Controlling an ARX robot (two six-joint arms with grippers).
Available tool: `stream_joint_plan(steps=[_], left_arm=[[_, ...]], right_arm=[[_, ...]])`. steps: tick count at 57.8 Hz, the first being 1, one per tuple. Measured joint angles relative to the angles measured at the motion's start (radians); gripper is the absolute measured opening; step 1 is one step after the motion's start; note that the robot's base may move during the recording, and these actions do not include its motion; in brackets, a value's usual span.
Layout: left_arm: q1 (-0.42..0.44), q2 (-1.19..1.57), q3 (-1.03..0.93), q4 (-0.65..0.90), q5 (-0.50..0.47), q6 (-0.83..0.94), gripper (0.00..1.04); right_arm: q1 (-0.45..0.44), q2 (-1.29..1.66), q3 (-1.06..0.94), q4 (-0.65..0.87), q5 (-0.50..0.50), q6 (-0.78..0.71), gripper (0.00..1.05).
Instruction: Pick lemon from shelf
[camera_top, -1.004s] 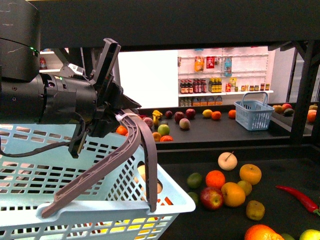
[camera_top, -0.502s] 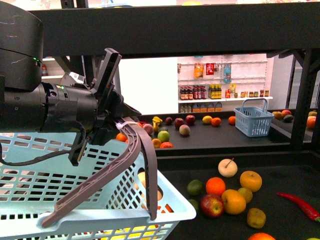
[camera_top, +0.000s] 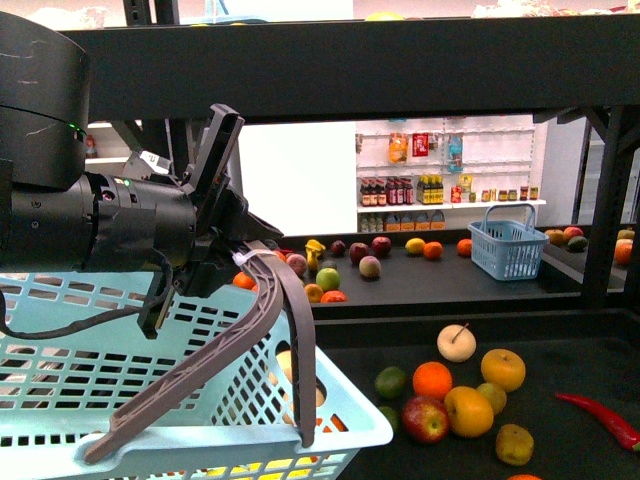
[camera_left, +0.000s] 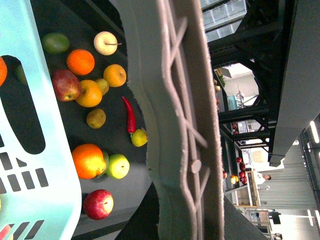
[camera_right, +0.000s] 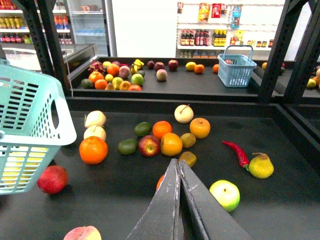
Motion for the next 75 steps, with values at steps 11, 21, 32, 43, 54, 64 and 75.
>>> stream_joint_plan(steps=[11, 21, 32, 43, 54, 64, 75], left_arm=[[0.0, 0.0, 0.0, 0.0, 0.0, -0.001, 0.08], [0.0, 0.0, 0.0, 0.0, 0.0, -0.001, 0.08], [0.0, 0.014, -0.018, 0.128, -0.034, -0.02, 0.08], [0.043, 0.023, 0.004, 0.219, -0.113, -0.016, 0.08], [0.15, 0.074, 0.048, 0.311, -0.216, -0.151, 0.08], [0.317, 0.13, 0.098, 0.389, -0.327, -0.264, 0.08], [0.468, 0.169, 0.134, 0.46, -0.39, -0.347, 0.08]], right_arm=[[0.0, 0.0, 0.0, 0.0, 0.0, 0.0, 0.23], [0.0, 0.0, 0.0, 0.0, 0.0, 0.0, 0.51], [0.0, 0.0, 0.0, 0.0, 0.0, 0.0, 0.85], [0.0, -0.001, 0.0, 0.0, 0.0, 0.0, 0.97], [0.0, -0.002, 0.0, 0.0, -0.002, 0.0, 0.97], [0.0, -0.002, 0.0, 0.0, -0.002, 0.0, 0.97], [0.0, -0.002, 0.0, 0.0, -0.002, 0.0, 0.97]])
